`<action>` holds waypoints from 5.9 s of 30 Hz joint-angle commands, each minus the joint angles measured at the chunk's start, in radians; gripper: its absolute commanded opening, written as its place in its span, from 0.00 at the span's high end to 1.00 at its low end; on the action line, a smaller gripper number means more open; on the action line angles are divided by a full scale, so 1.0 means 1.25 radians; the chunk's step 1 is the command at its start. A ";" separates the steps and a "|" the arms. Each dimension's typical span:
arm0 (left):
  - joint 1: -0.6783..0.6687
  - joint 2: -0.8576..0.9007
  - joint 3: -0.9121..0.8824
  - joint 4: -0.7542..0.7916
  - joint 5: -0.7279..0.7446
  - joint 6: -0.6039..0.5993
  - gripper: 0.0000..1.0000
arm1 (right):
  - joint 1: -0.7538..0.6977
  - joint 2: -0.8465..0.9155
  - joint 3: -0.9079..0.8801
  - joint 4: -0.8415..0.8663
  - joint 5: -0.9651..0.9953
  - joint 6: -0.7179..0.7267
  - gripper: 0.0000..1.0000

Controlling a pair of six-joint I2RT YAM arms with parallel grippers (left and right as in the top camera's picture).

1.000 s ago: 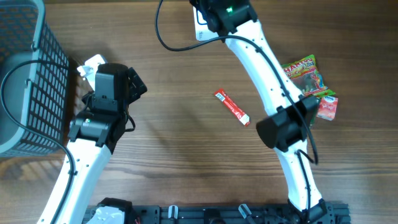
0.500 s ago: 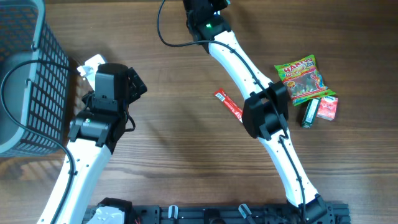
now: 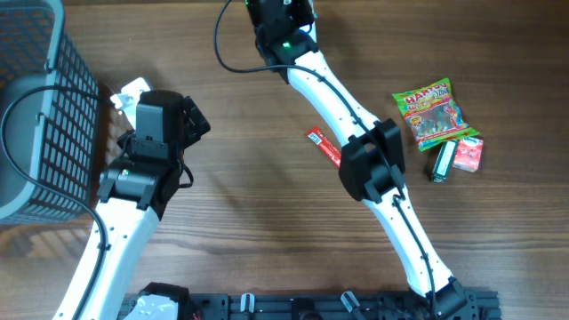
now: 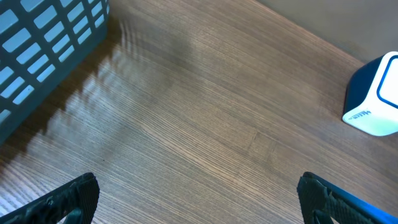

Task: Scan the item barcode
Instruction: 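Raise the mint-green wipes pack under the scanner with the right gripper, then carry the wipes pack right and set it down near the Haribo bag, then move the right gripper to the red Nescafe stick and grasp it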

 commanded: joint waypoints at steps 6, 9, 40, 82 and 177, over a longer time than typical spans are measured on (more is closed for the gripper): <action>-0.002 0.002 0.002 0.003 -0.016 0.004 0.00 | 0.009 0.013 -0.008 0.005 0.141 0.014 0.96; -0.002 0.002 0.002 0.003 -0.016 0.004 0.00 | 0.015 0.020 -0.008 0.004 0.139 0.014 0.96; -0.002 0.002 0.002 0.003 -0.016 0.004 0.00 | 0.002 -0.221 -0.009 -0.176 0.010 0.055 0.96; -0.002 0.002 0.002 0.003 -0.016 0.004 0.00 | -0.312 -0.515 -0.795 -0.683 -0.833 0.215 0.29; -0.002 0.002 0.002 0.003 -0.016 0.004 0.00 | -0.221 -0.893 -1.365 -0.114 -0.826 0.312 0.53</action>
